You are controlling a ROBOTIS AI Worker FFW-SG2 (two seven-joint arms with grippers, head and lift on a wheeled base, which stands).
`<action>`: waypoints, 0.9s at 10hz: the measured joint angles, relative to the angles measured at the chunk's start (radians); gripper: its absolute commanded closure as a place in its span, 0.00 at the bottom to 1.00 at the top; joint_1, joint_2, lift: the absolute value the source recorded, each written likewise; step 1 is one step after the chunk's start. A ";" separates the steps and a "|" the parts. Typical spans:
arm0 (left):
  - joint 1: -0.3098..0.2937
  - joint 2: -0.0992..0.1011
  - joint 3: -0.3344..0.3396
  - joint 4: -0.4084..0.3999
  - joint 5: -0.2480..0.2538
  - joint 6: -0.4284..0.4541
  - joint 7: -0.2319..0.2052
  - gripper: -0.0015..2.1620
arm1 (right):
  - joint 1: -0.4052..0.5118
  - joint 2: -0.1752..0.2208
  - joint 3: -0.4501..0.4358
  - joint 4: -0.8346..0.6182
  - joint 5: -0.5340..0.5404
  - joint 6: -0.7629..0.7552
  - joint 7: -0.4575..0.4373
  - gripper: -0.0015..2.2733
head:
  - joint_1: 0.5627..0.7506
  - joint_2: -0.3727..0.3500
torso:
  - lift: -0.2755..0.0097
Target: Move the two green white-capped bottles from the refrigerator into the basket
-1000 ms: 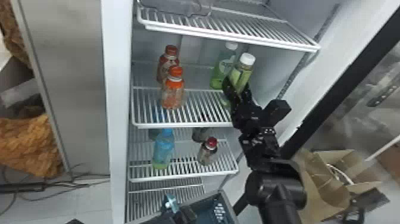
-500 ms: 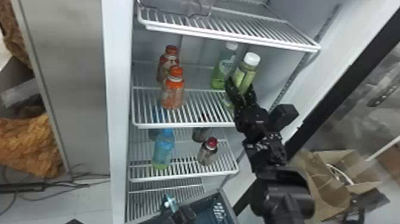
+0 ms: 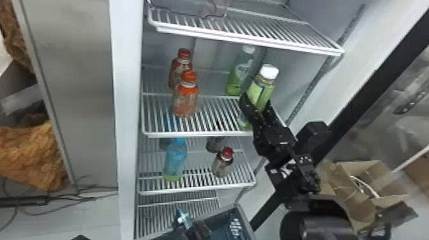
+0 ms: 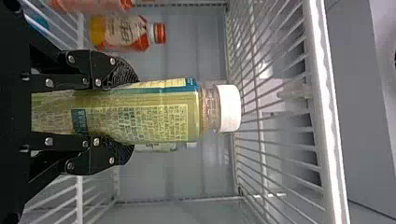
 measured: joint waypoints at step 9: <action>0.005 0.000 0.005 0.000 -0.006 0.000 -0.002 0.56 | 0.331 0.025 -0.055 -0.515 -0.139 0.407 0.113 0.42 | 0.70 0.03 | 0.95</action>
